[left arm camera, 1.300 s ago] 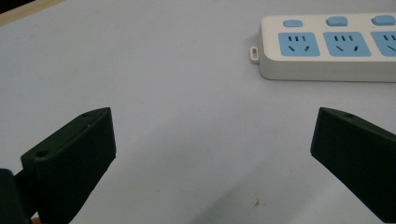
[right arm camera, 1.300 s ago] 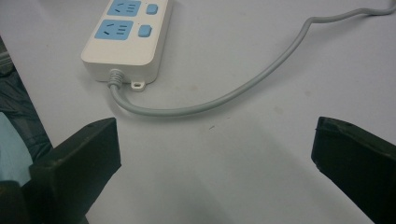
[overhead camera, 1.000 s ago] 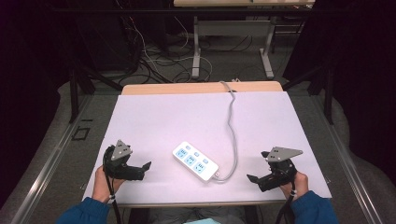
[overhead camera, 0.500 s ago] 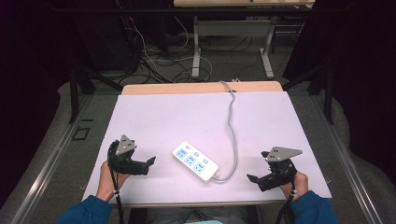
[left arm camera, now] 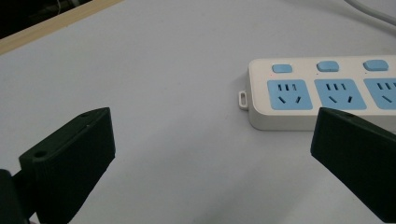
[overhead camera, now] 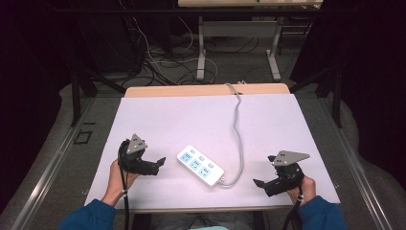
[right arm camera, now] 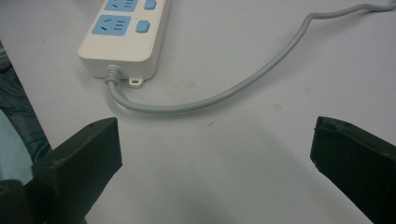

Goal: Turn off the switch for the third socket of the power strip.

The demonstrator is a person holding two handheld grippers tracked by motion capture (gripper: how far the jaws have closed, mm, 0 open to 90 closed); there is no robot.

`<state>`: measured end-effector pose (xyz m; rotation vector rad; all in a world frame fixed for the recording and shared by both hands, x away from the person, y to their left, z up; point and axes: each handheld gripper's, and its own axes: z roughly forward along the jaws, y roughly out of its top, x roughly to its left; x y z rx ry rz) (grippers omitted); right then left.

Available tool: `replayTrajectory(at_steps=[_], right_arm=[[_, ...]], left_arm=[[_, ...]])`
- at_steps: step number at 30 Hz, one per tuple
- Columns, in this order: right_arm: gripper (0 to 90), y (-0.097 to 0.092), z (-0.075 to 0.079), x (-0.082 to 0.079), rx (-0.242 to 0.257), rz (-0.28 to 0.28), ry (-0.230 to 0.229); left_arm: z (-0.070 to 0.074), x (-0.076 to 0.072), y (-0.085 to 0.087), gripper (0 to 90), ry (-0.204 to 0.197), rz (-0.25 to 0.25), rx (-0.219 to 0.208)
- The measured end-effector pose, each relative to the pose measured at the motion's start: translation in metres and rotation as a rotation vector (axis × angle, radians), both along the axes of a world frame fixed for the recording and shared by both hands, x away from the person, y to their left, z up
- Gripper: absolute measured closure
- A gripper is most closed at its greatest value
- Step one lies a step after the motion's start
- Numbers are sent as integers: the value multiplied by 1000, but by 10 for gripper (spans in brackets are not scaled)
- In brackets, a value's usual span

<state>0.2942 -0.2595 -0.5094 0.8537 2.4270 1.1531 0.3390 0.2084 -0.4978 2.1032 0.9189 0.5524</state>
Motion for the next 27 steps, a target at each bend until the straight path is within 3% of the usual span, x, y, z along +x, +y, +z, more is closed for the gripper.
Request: replayTrajectory(at_steps=[7,10,27], right_arm=[[15,0,-1,1,-5,-4,-8],[15,0,0,-1,-4,-13,13],[19,0,-1,1,-11,-2,-4]], left_arm=[[-1,9,-13,0,3,-23,-2],[1,13,-18,0,-3,-26,-4],[-1,29,-40,0,6,-65,11]])
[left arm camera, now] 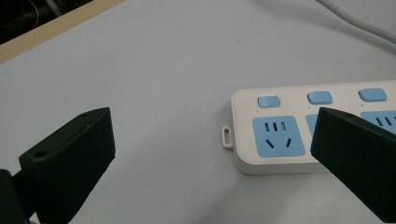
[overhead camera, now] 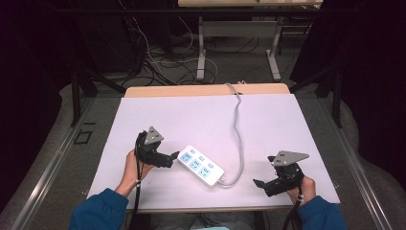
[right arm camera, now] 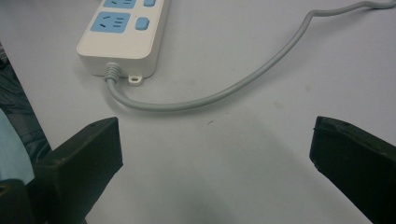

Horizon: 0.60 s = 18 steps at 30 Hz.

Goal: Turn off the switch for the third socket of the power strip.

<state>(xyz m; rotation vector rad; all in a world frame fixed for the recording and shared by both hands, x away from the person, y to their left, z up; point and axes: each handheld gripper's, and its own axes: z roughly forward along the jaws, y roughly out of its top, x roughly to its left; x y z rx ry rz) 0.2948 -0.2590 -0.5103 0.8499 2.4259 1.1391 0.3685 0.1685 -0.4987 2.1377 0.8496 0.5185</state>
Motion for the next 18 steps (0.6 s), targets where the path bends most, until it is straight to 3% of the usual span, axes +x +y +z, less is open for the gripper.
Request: replayTrajectory(at_steps=[6,7,9,18], right_arm=[[24,0,0,0,-1,0,2],[24,0,1,-1,-17,1,25],[24,1,-1,0,8,-1,7],[24,0,0,0,4,-2,7]], left_arm=[[-1,4,-6,0,13,-9,-6],[-1,4,-8,0,14,-9,-5],[-2,5,-10,0,19,-14,-4],[-4,9,-19,0,31,-33,3]])
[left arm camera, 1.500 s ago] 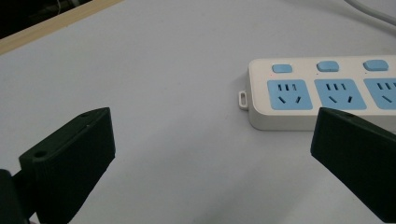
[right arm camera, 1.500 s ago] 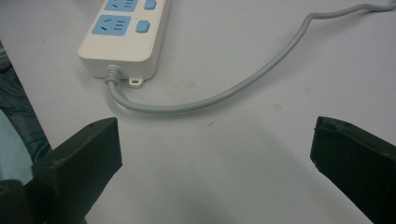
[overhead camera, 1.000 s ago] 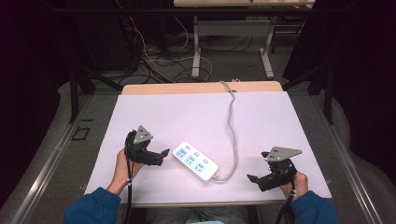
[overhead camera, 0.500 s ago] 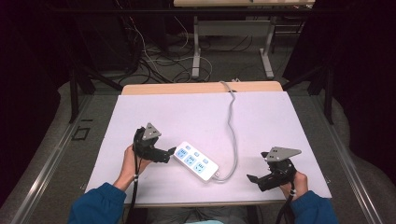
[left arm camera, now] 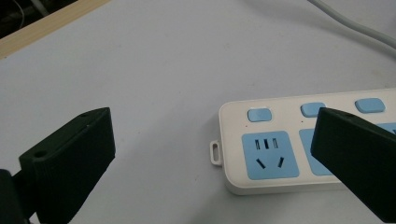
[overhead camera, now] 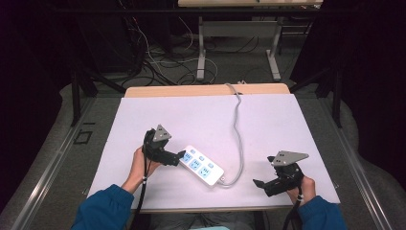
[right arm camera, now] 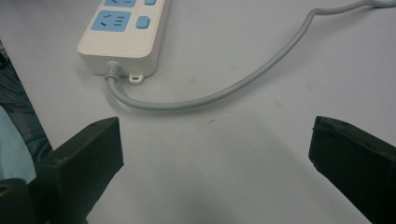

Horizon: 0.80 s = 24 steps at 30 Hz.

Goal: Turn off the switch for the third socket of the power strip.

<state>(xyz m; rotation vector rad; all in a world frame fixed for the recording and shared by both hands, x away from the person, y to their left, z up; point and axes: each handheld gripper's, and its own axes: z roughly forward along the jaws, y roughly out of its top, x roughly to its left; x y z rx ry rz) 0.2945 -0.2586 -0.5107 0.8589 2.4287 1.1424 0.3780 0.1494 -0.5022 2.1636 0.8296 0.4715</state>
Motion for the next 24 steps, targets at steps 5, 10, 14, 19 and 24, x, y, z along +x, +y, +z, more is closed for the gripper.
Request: replayTrajectory(at_steps=[5,10,14,19,24], right_arm=[[24,0,0,0,-3,-4,-4],[24,0,0,0,-1,-4,0],[24,0,0,0,-1,0,3],[24,0,0,0,-9,-1,15],[24,0,0,0,-9,-4,18]], left_arm=[[-1,3,-5,0,-4,-7,-8],[-2,5,-10,0,5,-12,3],[-3,7,-14,0,11,-10,12],[-5,8,-19,65,31,6,30],[-6,8,-23,300,46,-34,33]])
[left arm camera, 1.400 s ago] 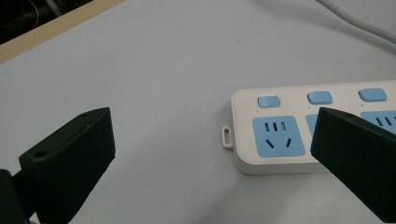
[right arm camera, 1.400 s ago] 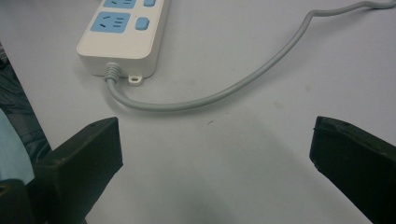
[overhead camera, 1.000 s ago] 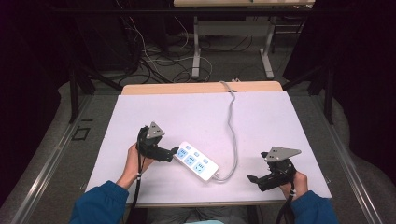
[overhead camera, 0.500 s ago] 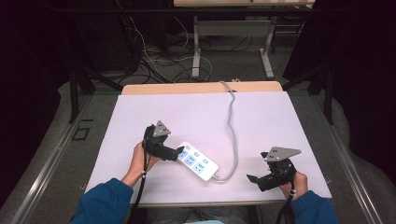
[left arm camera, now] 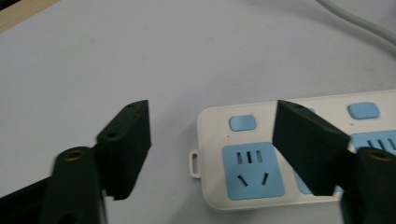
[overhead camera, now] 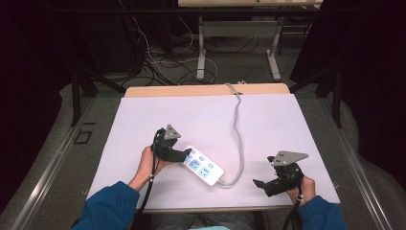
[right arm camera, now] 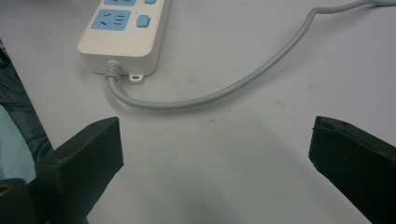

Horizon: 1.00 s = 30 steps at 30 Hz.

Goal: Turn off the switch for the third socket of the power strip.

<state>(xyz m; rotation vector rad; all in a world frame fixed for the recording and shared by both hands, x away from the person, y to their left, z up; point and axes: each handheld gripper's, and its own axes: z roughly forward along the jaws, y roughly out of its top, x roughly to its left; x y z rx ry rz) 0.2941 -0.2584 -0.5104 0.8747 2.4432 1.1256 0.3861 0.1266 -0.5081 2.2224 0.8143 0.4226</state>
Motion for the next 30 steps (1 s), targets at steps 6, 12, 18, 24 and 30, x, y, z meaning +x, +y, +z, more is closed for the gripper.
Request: replayTrajectory(at_steps=[6,12,18,24,30], right_arm=[[24,0,-1,0,5,-1,-12],[24,0,-1,0,3,-1,-11],[24,0,-1,1,-2,13,-14],[24,0,-1,1,-2,11,-17],[25,0,0,1,0,4,-7]], left_arm=[[-1,-3,-3,547,-1,-35,-5],[-3,-3,-4,749,9,-60,-19],[-5,-2,-5,889,16,-76,-21],[-8,1,-7,899,37,-84,-17],[-13,3,-13,899,47,-91,-7]])
